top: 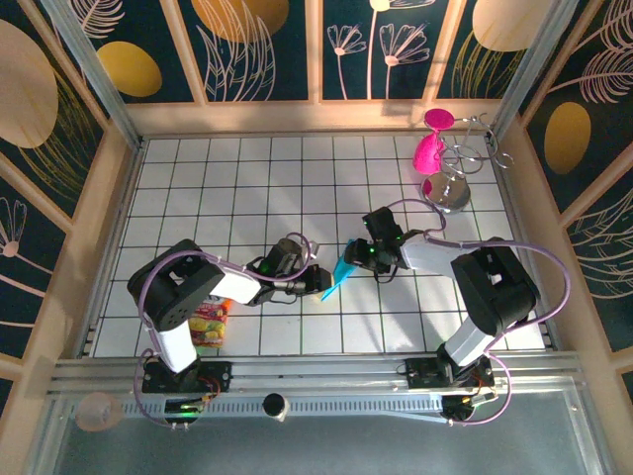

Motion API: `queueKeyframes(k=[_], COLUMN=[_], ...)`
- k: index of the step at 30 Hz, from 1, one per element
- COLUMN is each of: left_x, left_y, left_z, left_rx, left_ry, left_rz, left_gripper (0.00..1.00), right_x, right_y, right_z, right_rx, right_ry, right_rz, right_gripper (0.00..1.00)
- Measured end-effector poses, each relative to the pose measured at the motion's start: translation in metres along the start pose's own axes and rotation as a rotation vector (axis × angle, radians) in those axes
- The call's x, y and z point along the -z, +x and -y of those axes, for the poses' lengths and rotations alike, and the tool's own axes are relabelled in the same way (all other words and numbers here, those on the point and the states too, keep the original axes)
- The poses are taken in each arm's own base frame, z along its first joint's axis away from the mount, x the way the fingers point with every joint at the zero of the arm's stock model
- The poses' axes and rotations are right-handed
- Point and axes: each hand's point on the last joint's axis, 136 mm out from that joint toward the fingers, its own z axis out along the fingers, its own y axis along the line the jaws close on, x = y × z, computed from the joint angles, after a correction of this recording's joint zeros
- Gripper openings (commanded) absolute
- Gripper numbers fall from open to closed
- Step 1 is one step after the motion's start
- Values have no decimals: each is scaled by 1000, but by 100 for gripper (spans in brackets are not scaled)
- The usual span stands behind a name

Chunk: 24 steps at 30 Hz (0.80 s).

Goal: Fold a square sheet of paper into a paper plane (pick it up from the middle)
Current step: Fold the wing for the fifth time at the center of the table.

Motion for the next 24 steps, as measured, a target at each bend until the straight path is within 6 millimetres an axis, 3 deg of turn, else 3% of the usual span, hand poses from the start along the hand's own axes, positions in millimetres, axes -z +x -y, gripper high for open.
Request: queueKeyframes(k=[6, 14, 20, 24], left_x=[0, 0, 0, 0], left_y=[-1, -1, -1, 0], left_z=[-2, -3, -3, -2], left_rx=[-6, -6, 2, 22], left_ry=[-10, -16, -15, 1], left_rz=[6, 6, 5, 9], left_gripper=[12, 10, 9, 9], right_x=[1, 14, 53, 62], right_y=[0, -4, -17, -5], right_z=[-1, -12, -14, -20], right_rx=[-4, -3, -15, 5], right_ry=[2, -62, -177, -285], right_rz=[-6, 21, 143, 145], right_gripper=[51, 59, 58, 57])
